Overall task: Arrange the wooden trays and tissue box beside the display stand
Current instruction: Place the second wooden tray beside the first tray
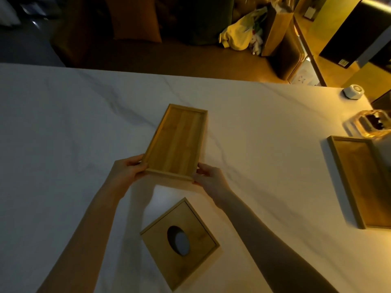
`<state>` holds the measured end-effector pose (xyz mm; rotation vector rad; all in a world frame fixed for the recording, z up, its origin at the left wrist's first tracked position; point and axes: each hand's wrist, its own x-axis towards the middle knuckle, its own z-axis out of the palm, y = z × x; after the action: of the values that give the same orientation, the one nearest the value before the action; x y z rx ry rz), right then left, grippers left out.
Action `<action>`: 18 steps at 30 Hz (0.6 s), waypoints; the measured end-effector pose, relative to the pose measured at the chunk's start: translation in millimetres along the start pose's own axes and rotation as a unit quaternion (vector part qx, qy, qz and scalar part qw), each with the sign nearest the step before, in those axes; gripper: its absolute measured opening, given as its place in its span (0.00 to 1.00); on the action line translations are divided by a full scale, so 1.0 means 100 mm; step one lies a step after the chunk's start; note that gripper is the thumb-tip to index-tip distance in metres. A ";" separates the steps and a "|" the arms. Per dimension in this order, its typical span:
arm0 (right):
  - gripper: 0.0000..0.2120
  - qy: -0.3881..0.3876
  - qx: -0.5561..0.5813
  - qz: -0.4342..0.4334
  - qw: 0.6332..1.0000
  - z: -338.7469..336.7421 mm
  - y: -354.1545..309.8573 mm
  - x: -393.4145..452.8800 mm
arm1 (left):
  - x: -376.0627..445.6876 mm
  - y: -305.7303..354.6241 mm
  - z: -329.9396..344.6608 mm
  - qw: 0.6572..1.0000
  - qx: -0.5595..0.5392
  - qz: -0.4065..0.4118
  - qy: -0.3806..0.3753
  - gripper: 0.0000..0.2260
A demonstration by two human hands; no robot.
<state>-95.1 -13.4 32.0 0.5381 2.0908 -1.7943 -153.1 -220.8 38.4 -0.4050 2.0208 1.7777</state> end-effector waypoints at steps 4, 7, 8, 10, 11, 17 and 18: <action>0.16 0.001 0.041 -0.011 0.999 -0.29 -0.07 -0.19 | -0.21 0.06 0.22 0.999 -0.030 0.015 -0.005 0.16; 0.17 0.009 0.045 -0.030 0.999 -0.49 -0.06 -0.37 | -0.38 0.08 0.42 0.998 -0.046 0.034 -0.012 0.17; 0.17 0.012 0.042 -0.037 0.998 -0.59 -0.05 -0.45 | -0.44 0.08 0.51 0.998 -0.051 0.040 -0.017 0.16; 0.17 0.018 0.039 -0.048 0.998 -0.79 -0.02 -0.58 | -0.56 0.08 0.69 0.997 -0.061 0.049 -0.027 0.16; 0.17 0.023 0.043 -0.051 0.997 -0.90 0.00 -0.64 | -0.62 0.09 0.80 0.996 -0.062 0.054 -0.033 0.16; 0.16 0.059 0.055 -0.050 0.995 -1.49 0.27 -1.04 | -0.90 0.01 1.47 0.995 -0.064 0.054 -0.045 0.15; 0.16 0.064 0.054 -0.050 0.995 -1.58 0.32 -1.10 | -0.94 -0.02 1.58 0.996 -0.055 0.054 -0.046 0.15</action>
<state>15.8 139.2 81.5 0.6009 2.1485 -1.9875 -51.8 -69.8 67.7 -0.2466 1.9210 1.9413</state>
